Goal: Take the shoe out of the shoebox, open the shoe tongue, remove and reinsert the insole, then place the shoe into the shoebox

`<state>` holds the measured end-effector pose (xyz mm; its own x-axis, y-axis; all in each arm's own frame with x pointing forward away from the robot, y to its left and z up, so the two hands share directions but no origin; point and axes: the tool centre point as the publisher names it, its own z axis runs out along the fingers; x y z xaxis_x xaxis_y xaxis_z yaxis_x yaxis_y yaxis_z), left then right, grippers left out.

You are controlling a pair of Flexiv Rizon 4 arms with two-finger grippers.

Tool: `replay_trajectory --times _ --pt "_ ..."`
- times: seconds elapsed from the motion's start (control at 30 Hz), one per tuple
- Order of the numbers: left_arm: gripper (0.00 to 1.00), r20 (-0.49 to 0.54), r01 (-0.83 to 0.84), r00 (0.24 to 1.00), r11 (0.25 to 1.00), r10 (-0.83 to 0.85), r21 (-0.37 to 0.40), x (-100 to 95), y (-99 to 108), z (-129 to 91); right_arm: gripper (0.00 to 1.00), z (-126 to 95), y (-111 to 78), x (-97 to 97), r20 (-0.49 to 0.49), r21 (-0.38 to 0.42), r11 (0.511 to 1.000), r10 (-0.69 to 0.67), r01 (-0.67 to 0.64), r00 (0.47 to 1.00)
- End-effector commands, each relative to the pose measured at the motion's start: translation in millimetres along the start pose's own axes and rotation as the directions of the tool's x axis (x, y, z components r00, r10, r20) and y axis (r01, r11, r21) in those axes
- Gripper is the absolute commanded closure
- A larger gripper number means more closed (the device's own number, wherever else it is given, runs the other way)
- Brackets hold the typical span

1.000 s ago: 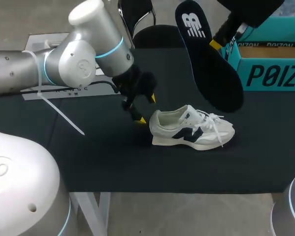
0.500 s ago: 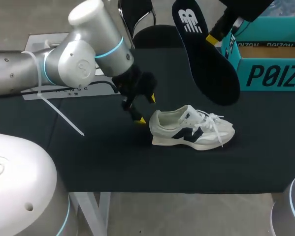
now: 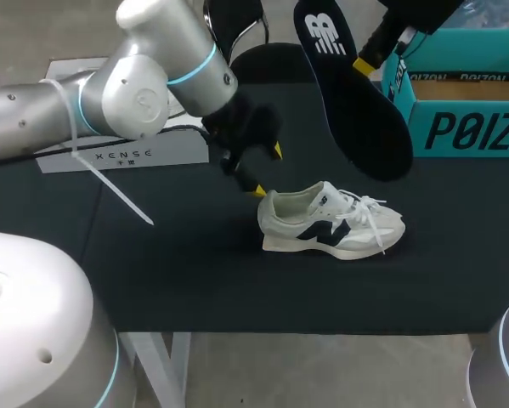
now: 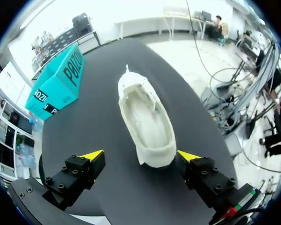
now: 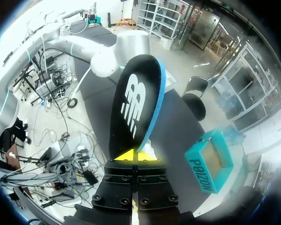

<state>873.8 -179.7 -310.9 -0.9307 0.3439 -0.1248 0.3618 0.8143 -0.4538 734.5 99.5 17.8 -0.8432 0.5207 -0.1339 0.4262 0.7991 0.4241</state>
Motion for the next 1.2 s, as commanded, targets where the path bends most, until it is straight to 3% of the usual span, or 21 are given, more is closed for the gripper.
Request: replay_trajectory --times 0.03,0.37,0.7,0.93,0.97,1.0,1.2 --pt "0.00 0.004 0.003 1.000 0.998 -0.003 -0.056 -9.9 -20.6 -4.9 1.00 0.6 1.0 -0.6 -0.001 0.002 1.000 0.001 -0.001 1.000" --pt "0.00 -0.033 0.048 0.998 0.998 -0.050 -0.050 -20.2 -38.6 42.3 1.00 0.6 1.0 -0.6 -0.001 0.002 1.000 0.001 -0.001 1.000" --pt "0.00 0.027 0.105 0.994 0.991 -0.103 -0.085 -19.4 -20.0 89.8 1.00 0.6 1.0 -0.6 -0.001 0.002 1.000 0.001 -0.001 1.000" --pt "0.00 0.030 0.113 0.993 0.988 -0.111 -0.107 -16.7 -17.0 106.4 1.00 0.6 1.0 -0.6 -0.001 0.002 1.000 0.001 -0.001 1.000" --pt "0.53 0.041 0.120 0.992 0.989 -0.116 -0.091 -18.0 -16.9 107.2 1.00 0.6 1.0 -0.6 -0.001 0.002 1.000 0.001 -0.001 1.000" --pt "1.00 0.038 0.118 0.993 0.988 -0.115 -0.094 -19.2 -16.9 107.6 1.00 0.6 1.0 -0.6 -0.001 0.002 1.000 0.001 -0.001 1.000" --pt "1.00 0.040 0.118 0.993 0.988 -0.115 -0.097 -21.7 -15.5 109.8 1.00 0.6 1.0 -0.6 -0.001 0.002 1.000 0.001 -0.001 1.000"
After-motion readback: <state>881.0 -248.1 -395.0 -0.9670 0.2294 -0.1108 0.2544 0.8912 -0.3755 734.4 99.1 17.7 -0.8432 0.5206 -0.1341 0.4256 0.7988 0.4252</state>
